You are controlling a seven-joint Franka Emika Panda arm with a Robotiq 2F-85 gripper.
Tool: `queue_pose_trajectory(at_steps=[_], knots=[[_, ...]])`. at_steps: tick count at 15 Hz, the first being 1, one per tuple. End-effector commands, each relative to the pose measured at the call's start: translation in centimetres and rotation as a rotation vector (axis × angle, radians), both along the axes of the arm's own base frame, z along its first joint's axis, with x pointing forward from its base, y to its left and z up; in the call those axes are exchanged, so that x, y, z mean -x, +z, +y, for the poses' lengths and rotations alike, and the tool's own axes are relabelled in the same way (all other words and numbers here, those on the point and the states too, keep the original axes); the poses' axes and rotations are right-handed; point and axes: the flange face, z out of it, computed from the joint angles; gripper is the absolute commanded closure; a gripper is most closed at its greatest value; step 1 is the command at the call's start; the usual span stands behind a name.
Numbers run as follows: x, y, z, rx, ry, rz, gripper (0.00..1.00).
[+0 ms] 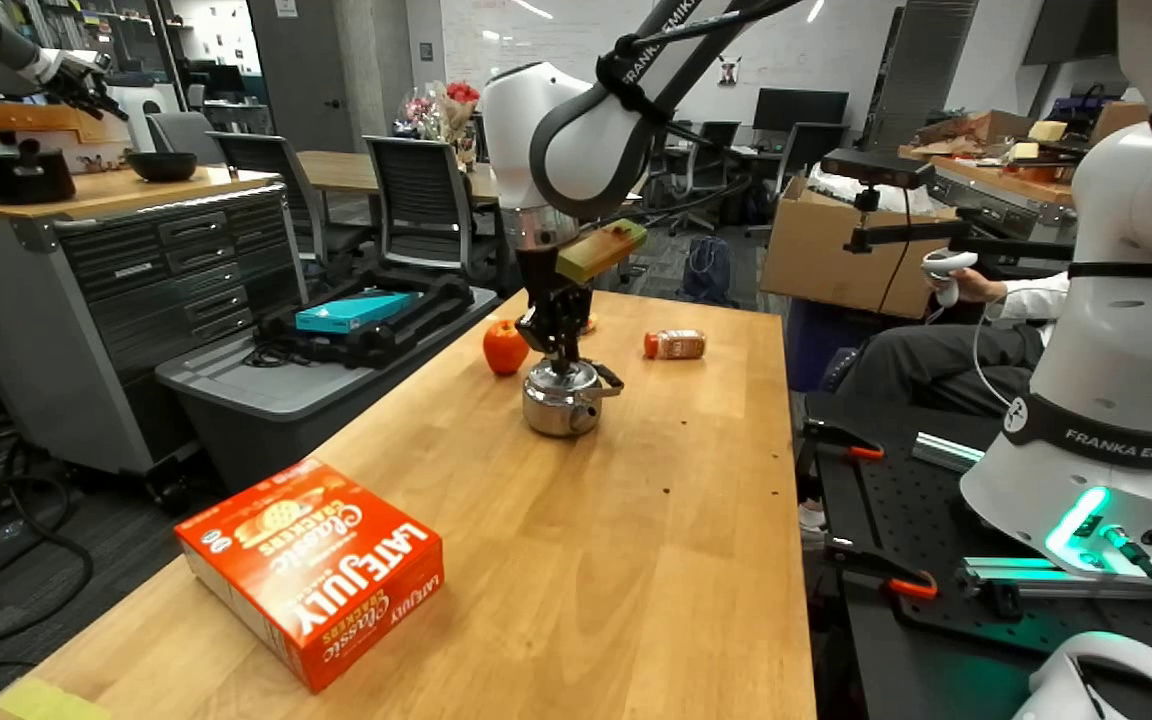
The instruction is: Take the lid and put it on the pot
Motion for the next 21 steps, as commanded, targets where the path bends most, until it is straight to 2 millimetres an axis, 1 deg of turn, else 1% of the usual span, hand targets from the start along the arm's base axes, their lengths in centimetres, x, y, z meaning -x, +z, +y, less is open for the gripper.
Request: queue_pose_trajectory(at_steps=[1,2,3,4,5,9,10,11,15,18,21], knots=[[0.1,-1.6,-0.6,0.051,-0.017,0.049,0.93],[0.1,-1.6,-0.6,0.054,-0.017,0.049,0.93],[0.1,-1.4,-0.6,0.051,-0.016,0.046,0.47],[0.1,-1.2,-0.5,0.048,-0.013,0.043,0.46],[0.3,-1.1,-0.4,0.048,-0.01,0.04,0.41],[0.7,0.6,-0.1,0.029,0.011,0.01,0.1],[0.6,1.4,-0.2,0.023,0.018,0.003,0.03],[0.9,1.8,0.0,0.018,0.024,-0.007,0.0],[1.9,4.3,0.7,-0.003,0.054,-0.042,0.0],[3.3,6.1,1.6,-0.018,0.092,-0.063,0.0],[4.9,7.4,2.4,-0.028,0.127,-0.083,0.0]])
